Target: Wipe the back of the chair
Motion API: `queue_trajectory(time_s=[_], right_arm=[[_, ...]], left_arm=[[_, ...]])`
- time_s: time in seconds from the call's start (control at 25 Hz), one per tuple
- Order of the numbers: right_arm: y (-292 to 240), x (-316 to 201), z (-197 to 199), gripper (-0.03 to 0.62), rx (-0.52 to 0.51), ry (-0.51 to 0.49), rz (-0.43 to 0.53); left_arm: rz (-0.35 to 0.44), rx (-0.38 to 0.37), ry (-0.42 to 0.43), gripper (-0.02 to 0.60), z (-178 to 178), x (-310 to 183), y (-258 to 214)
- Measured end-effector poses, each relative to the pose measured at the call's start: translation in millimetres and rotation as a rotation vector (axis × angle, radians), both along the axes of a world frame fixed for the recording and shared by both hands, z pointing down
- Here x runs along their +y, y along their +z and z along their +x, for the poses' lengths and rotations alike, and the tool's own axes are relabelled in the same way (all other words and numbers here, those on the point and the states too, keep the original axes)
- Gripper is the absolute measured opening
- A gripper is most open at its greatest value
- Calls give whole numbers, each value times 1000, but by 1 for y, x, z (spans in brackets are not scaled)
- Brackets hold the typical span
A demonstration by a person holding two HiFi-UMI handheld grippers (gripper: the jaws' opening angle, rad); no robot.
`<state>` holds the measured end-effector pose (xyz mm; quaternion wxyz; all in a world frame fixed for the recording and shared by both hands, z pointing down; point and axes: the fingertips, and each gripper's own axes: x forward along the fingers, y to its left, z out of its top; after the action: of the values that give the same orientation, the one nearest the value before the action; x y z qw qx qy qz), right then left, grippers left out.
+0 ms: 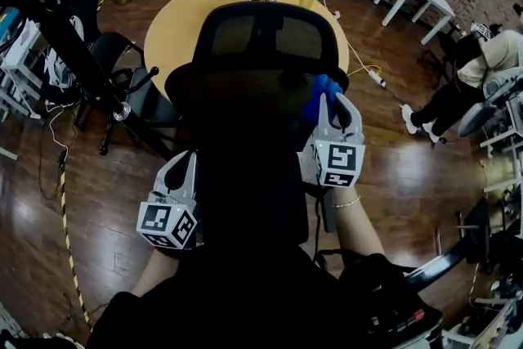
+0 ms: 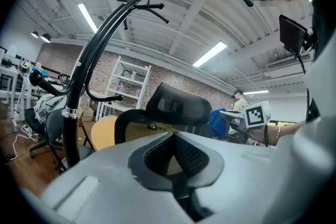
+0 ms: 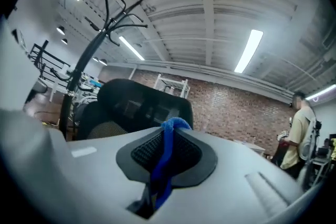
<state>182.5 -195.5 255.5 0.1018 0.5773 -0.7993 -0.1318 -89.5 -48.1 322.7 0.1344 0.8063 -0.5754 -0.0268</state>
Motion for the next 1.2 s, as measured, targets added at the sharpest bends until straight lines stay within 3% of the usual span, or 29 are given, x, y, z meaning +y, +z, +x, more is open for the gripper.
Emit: queue_trajectory(time_s=[0.16,0.28,0.44,0.6,0.84,1.2], right_arm=[[30,-34,51,34,48,109,-57],[46,-63,53,34,75,116,-74],[47,-71,38,34,23,148,-74],[51,-66,-21,34,19,33,-33],[40,-67,-128,34,64,-146,13],[35,-44,-247,34,8,-299,11]], left_arm=[[-3,-13,-21,8,9,5,-6],[-12,-34,-66,8,4,8,-9],[-19,-48,-124,8,-10,18,-13],[-33,-66,-166,8,-27,24,-10],[-27,-152,-199,8,-45,37,-18],[-23,-156,-275,8,-71,57,-17]])
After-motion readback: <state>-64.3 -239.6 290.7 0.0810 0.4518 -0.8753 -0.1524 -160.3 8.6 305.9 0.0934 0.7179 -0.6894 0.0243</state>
